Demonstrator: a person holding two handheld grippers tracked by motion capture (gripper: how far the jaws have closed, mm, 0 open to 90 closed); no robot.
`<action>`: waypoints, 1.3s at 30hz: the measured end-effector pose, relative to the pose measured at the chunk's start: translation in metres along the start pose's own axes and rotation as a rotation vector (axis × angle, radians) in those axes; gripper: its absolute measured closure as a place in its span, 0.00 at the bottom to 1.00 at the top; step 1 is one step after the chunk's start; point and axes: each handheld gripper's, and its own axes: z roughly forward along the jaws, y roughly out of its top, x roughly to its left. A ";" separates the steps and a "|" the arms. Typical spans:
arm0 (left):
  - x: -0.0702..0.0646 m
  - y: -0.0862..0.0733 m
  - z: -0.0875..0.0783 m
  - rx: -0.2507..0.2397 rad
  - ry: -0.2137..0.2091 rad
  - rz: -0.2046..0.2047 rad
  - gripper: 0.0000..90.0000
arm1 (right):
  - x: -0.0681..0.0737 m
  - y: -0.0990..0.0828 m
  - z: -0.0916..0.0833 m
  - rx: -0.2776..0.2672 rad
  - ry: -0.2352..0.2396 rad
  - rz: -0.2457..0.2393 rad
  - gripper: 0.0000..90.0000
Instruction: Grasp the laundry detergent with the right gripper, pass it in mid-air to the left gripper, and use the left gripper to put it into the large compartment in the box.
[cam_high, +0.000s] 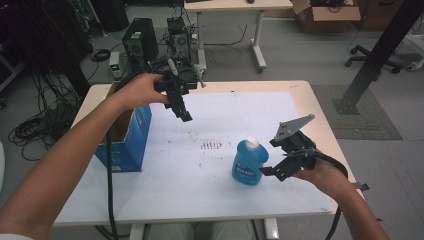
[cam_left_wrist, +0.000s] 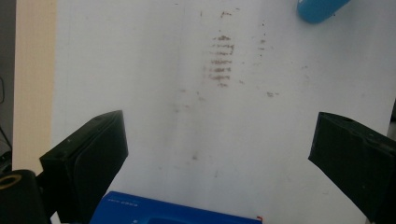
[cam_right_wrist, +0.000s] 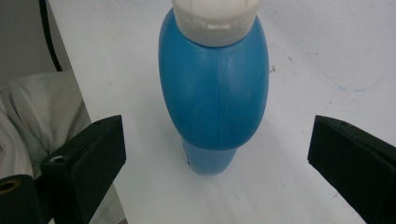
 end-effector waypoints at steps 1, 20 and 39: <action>0.000 0.000 0.000 0.000 0.000 0.000 0.05 | 0.000 0.000 0.000 0.000 0.000 0.000 0.04; 0.001 0.000 0.002 0.011 0.001 -0.008 0.05 | -0.001 -0.022 0.014 -0.077 0.017 0.028 0.05; 0.001 0.003 0.005 0.019 -0.005 -0.007 0.05 | -0.003 -0.036 0.022 -0.178 0.027 0.043 0.04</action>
